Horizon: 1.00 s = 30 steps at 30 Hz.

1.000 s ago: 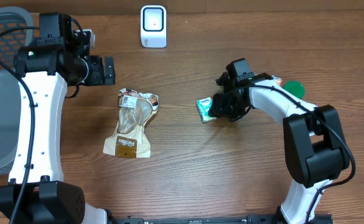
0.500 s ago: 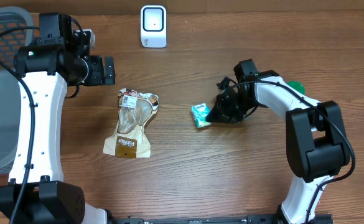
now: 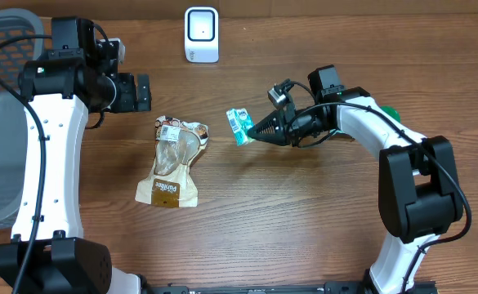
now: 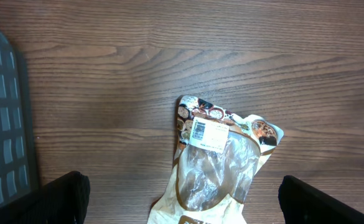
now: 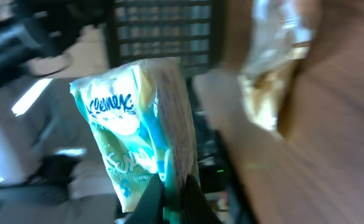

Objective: Scan the item barcode
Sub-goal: 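Lift the teal tissue pack and hold it up with the right gripper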

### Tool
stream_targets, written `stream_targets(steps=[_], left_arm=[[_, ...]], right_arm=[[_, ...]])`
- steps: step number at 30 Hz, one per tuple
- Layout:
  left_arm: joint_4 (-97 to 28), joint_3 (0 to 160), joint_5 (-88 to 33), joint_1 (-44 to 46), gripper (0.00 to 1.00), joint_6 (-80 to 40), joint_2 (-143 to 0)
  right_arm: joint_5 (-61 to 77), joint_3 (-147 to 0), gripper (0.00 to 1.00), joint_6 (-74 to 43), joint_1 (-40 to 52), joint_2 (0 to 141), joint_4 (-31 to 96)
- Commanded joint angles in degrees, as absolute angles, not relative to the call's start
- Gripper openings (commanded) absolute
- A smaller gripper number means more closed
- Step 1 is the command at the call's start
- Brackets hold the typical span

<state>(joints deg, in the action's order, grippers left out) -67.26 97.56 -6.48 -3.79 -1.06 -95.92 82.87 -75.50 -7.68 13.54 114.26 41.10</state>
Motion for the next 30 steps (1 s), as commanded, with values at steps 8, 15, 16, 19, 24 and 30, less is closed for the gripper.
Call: stream_targets(steps=[8,15,16,19,24,30], left_arm=[[-67.07,98.61,-6.92,-3.95,0.99,0.05,-96.31],[-67.07,98.61,-6.92,-3.95,1.00,0.05,-96.31],[-67.07,98.63,-6.92,-3.95,1.00,0.05,-96.31],[-67.07,98.61,-6.92,-3.95,1.00,0.05,-96.31],[-67.07,98.61,-6.92,-3.95,1.00,0.05,-96.31],[-67.07,98.63,-6.92,-3.95,1.00,0.05,-96.31]], right_arm=[[89.95,-76.93,0.04,-7.40,13.32,111.96,41.19],[89.93,-76.93,0.04,-7.18,13.32,111.96,40.93],[89.93,-76.93,0.04,-7.18,13.32,111.96,40.73],[89.93,-76.93,0.04,-7.16,13.32,111.96,40.40],[89.93,-76.93,0.04,-7.18,13.32,111.96,37.58],[89.91,-76.93,0.04,-7.31,13.32,111.96,30.59]])
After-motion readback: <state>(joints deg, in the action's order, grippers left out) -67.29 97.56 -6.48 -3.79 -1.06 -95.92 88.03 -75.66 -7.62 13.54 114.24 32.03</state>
